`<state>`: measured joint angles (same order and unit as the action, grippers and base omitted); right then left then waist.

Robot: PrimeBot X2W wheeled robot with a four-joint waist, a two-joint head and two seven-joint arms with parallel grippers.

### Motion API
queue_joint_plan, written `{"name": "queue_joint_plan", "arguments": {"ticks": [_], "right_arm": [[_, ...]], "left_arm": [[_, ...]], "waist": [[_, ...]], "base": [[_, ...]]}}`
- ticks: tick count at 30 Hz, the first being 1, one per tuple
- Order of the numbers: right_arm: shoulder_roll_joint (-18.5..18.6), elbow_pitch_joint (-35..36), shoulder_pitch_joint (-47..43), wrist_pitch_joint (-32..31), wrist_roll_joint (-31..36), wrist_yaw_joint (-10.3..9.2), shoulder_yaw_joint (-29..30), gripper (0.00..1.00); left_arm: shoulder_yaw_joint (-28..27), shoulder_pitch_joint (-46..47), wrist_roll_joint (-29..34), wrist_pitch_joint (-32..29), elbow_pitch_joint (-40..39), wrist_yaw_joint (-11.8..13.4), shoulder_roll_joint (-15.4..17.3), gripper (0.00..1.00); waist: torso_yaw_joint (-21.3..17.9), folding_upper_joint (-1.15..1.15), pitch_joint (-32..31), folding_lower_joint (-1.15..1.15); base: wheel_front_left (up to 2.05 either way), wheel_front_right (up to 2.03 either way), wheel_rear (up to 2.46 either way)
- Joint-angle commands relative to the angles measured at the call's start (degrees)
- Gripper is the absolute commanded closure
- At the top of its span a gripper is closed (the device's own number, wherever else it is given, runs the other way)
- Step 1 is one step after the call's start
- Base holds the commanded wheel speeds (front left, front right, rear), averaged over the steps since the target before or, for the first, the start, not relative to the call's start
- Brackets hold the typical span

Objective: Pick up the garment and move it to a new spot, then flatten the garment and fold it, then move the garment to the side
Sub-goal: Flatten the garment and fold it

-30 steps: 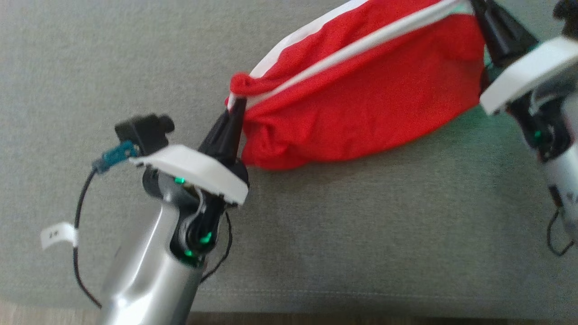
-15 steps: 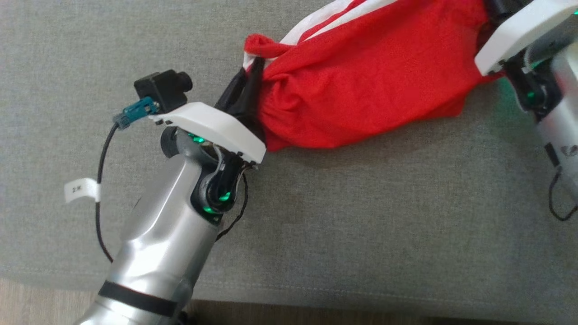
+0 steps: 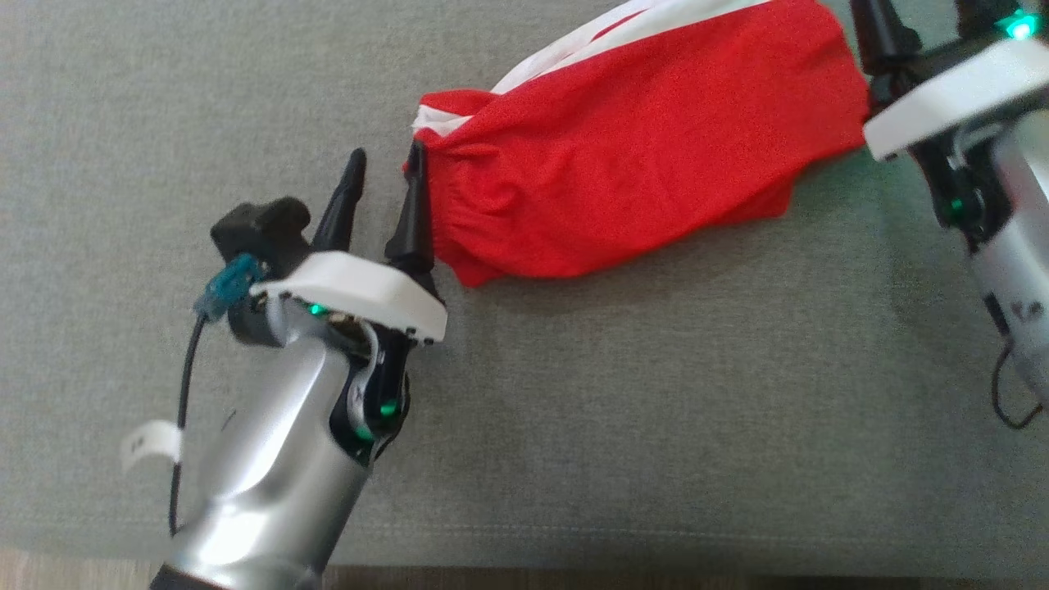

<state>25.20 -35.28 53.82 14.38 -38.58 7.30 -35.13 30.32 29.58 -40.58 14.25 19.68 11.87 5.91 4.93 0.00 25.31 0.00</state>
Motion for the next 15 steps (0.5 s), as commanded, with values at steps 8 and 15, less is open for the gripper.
{"name": "queue_joint_plan", "arguments": {"ticks": [8,15], "right_arm": [[-3.07,13.10,-17.50,0.61,9.08,0.19,14.12,0.00],[-6.35,19.35,-27.14,-0.19,13.17,0.19,19.58,0.00]], "left_arm": [[-6.20,-5.26,12.85,0.72,-14.04,4.63,4.34,0.00],[-7.23,-7.48,20.16,0.73,-16.48,7.05,6.50,0.00]], "waist": [[-3.73,0.00,-3.80,0.00],[-5.66,0.00,-6.03,0.00]], "base": [[0.00,0.00,0.00],[0.00,0.00,0.00]]}}
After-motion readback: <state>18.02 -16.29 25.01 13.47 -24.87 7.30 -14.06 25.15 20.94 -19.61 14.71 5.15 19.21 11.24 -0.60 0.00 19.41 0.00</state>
